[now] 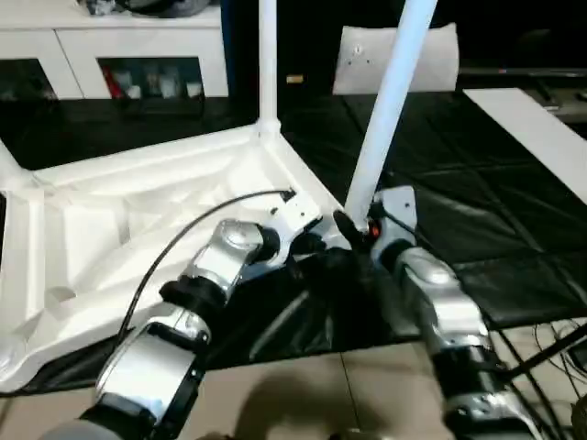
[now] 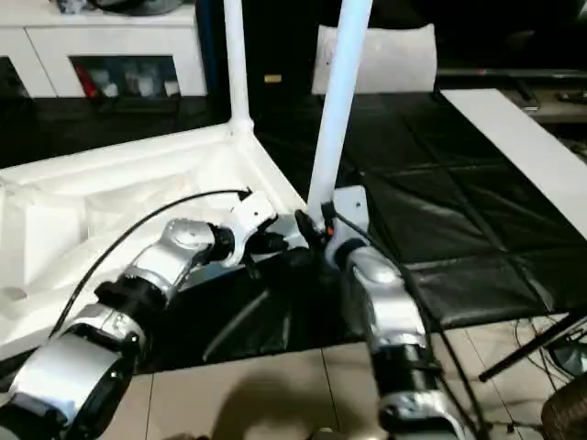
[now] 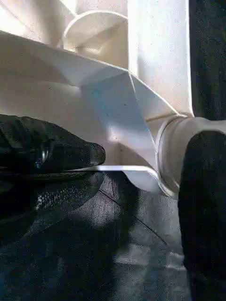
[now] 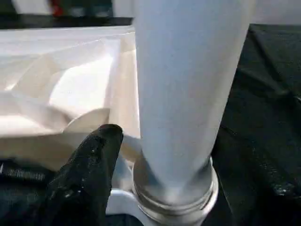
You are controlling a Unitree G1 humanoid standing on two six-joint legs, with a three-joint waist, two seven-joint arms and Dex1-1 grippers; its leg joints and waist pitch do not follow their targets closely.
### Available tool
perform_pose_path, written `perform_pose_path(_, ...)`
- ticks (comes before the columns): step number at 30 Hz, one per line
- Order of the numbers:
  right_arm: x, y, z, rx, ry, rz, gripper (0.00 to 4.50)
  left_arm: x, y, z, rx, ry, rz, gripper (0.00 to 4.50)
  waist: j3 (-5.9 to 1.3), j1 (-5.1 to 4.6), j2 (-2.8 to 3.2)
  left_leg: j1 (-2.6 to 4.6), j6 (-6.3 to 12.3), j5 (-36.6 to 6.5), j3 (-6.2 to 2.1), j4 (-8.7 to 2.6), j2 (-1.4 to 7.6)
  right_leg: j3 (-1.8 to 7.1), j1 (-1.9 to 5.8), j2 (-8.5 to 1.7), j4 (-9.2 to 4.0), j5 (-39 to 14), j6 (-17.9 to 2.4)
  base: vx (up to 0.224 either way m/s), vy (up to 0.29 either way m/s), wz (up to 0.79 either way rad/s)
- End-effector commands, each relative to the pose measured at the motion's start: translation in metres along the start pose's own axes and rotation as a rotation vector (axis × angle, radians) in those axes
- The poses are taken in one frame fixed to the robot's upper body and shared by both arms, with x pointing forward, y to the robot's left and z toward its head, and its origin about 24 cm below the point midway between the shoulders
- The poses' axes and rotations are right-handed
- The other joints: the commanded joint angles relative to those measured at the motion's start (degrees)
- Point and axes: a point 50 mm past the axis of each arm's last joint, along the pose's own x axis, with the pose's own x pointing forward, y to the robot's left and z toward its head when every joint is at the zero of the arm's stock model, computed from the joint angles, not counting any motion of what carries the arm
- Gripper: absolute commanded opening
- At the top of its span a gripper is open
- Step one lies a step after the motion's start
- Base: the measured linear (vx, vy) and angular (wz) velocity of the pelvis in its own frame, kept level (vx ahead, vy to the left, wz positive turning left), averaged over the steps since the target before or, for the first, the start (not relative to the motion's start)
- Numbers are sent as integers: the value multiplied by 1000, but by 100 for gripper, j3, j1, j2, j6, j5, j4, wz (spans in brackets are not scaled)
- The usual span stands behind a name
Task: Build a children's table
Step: Rotate leg to tighten
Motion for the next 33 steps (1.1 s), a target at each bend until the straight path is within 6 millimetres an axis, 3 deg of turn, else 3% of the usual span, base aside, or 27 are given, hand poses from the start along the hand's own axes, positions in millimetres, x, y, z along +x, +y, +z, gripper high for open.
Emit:
perform_pose_path(1,3,35,-6,-5,18,252,352,0,-6,12,56,-107,-64,0,-318,46,-59,87,320,-1498,-134,-380,266,131,206,-248,-443,-1237,-1110,0,0,0)
perform_pose_path(7,-17,2,-6,-104,46,319,397,-22,-4,-8,148,-64,-220,0,-322,68,-48,89,331,-1417,-134,-375,278,118,218,-233,-422,-1235,-1196,0,0,0)
perform_pose_path(11,-26,-10,-6,-175,86,384,437,-33,-5,-14,204,-43,-331,0,-339,65,-30,109,324,-1342,-128,-372,298,112,213,-233,-370,-872,-1396,0,0,0)
perform_pose_path(15,-33,-13,-6,-212,112,490,437,-42,-4,-18,219,-27,-411,0,-330,131,-38,125,416,-1307,-105,-356,302,118,214,-239,-355,-717,-1516,0,0,0)
perform_pose_path(20,-41,-10,1,-224,100,680,437,-53,-6,-24,265,25,-550,0,-325,262,-20,144,326,-1396,-94,-369,343,107,211,-240,-325,-824,-1512,0,0,0)
perform_pose_path(21,-43,-9,1,-220,99,717,437,-55,-7,-26,274,34,-579,0,-324,263,-74,142,340,-1404,-84,-367,344,104,212,-235,-328,-829,-1517,0,0,0)
perform_pose_path(22,-43,-9,1,-220,98,733,437,-56,-8,-26,277,36,-592,0,-322,296,-41,140,340,-1385,-90,-371,351,104,207,-247,-315,-858,-1521,0,0,0)
perform_pose_path(24,-46,-7,2,-200,99,788,437,-58,-10,-28,287,49,-632,0,-320,330,-53,154,320,-1411,-84,-368,355,106,200,-254,-320,-921,-1520,0,0,0)
perform_pose_path(25,-47,-6,2,-189,101,811,409,-60,-11,-29,292,53,-650,0,-319,349,-57,152,309,-1416,-81,-372,356,109,197,-251,-317,-942,-1515,0,0,0)
perform_pose_path(33,-51,0,3,-128,113,944,359,-63,-17,-31,307,66,-741,0,-322,392,-91,151,257,-1376,-83,-372,356,107,187,-262,-303,-998,-1491,0,0,0)
